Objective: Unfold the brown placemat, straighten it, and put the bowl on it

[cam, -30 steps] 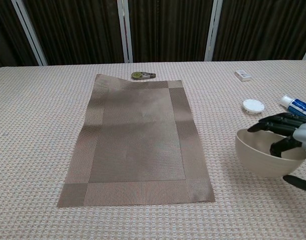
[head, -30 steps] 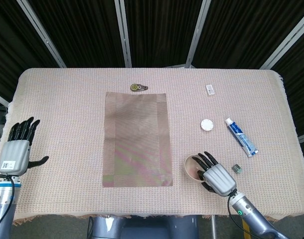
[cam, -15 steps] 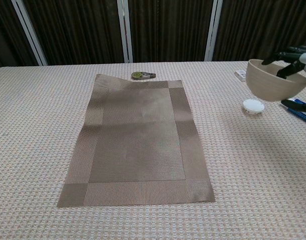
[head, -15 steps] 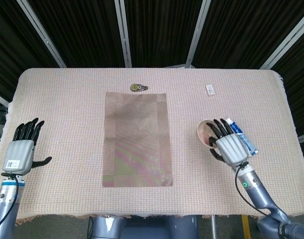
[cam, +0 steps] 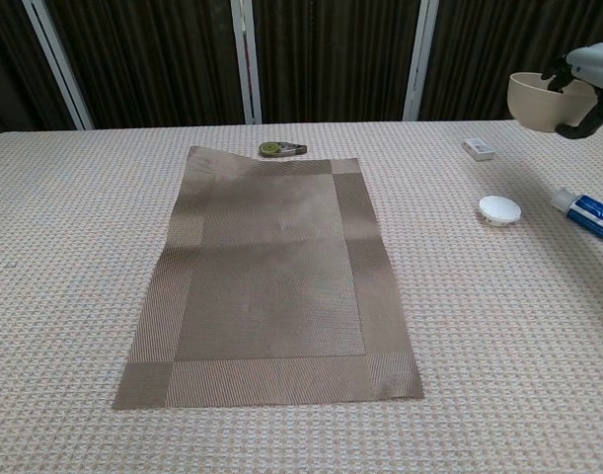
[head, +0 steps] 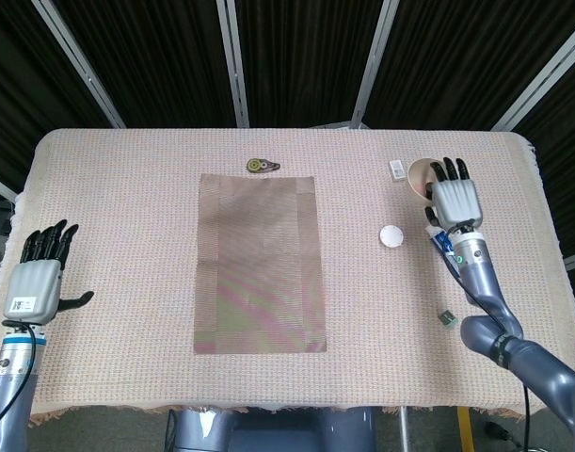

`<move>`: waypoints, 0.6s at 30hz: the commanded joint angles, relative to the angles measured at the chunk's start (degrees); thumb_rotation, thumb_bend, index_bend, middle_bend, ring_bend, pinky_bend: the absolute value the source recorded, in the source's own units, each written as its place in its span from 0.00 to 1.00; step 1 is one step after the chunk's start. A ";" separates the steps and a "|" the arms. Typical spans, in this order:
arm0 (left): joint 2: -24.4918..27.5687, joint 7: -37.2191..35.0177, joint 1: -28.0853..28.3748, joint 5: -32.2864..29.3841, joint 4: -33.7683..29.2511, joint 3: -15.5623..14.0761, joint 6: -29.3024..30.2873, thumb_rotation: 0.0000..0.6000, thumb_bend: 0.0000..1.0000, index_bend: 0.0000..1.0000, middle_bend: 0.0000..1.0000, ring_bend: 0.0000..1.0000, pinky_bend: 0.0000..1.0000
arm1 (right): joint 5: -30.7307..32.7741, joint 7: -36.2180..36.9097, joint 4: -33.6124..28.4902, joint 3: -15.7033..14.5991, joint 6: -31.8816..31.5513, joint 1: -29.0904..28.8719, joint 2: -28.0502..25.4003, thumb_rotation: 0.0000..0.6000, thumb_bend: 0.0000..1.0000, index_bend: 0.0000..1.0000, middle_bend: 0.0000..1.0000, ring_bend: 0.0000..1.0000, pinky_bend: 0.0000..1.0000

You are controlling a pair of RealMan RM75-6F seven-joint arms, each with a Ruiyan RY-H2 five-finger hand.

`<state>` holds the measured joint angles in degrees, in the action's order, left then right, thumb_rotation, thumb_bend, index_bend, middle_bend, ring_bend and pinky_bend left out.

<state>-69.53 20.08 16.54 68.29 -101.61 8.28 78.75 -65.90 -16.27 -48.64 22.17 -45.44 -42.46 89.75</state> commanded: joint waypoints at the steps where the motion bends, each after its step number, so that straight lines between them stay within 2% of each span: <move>1: -0.08 0.24 -0.05 -0.13 0.18 0.07 0.16 1.00 0.00 0.00 0.00 0.00 0.00 | 3.37 -3.45 7.64 0.70 4.13 -4.04 5.50 1.00 0.36 0.77 0.10 0.00 0.00; 8: 0.03 0.21 -0.32 0.05 -0.40 -0.05 0.48 1.00 0.00 0.00 0.00 0.00 0.00 | 3.78 -2.76 17.67 -1.11 6.55 -6.23 11.29 1.00 0.35 0.77 0.11 0.00 0.00; 15: 0.03 0.05 -0.27 -0.27 -0.52 -0.04 0.06 1.00 0.00 0.00 0.00 0.00 0.00 | 1.97 0.32 19.80 -2.87 6.33 -5.90 12.84 1.00 0.34 0.77 0.11 0.00 0.00; 16: 0.00 0.11 -0.20 -0.13 -0.63 -0.14 -0.08 1.00 0.00 0.00 0.00 0.00 0.00 | 1.47 1.18 19.88 -3.28 5.93 -5.63 13.01 1.00 0.32 0.72 0.11 0.00 0.00; 17: 0.00 0.09 -0.17 -0.02 -0.74 -0.19 -0.16 1.00 0.00 0.00 0.00 0.00 0.00 | 1.30 1.78 19.94 -3.38 5.72 -5.51 13.09 1.00 0.29 0.60 0.11 0.00 0.00; 18: -0.01 0.00 -0.14 0.14 -0.90 -0.25 -0.23 1.00 0.00 0.00 0.00 0.00 0.00 | 1.18 2.29 20.04 -3.47 5.54 -5.40 13.19 1.00 0.21 0.36 0.10 0.00 0.00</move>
<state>-69.53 20.12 16.36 68.35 -102.42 8.08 78.58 -64.29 -14.87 -28.80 19.06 -39.47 -48.15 102.66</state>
